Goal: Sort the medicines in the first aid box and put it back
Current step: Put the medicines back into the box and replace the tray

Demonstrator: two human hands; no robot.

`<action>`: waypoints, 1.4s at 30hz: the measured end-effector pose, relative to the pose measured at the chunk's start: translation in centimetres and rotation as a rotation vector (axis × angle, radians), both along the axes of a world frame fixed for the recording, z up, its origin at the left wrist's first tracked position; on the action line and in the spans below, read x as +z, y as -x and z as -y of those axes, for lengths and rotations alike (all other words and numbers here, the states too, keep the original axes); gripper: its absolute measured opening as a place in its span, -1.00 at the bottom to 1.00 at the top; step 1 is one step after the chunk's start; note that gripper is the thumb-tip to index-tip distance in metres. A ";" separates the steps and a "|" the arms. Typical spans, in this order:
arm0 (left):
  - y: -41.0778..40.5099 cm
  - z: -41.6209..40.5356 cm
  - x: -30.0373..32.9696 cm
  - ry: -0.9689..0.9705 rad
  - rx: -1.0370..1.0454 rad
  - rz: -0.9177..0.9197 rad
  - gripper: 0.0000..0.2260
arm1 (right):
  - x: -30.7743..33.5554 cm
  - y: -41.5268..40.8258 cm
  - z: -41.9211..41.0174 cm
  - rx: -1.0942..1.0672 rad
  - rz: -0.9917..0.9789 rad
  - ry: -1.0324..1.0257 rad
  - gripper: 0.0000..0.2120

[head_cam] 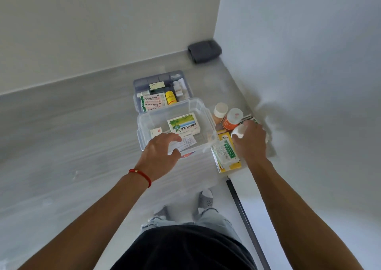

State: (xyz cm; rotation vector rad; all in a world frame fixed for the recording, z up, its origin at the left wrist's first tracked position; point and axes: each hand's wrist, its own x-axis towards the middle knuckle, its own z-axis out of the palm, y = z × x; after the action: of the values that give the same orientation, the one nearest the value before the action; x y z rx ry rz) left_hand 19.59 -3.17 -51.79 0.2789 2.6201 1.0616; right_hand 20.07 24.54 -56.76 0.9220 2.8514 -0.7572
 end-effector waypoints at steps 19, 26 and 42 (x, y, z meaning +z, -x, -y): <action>0.2 -4.0 1.1 -0.134 0.113 -0.181 -0.61 | 9.6 0.6 0.3 0.345 -0.399 0.372 -0.66; 1.4 -3.4 1.1 -0.158 0.101 -0.128 -0.53 | 8.7 3.4 4.7 0.697 -0.264 0.456 -0.63; 7.1 -3.3 -3.1 0.678 0.209 0.128 -0.62 | 5.5 3.3 -1.8 0.228 -0.105 0.185 -0.89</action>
State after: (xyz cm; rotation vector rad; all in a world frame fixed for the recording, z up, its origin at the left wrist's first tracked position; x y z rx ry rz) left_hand 12.52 0.09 -54.93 -0.2109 2.7420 0.1815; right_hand 16.78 26.32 -51.22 0.5386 2.8439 -1.0456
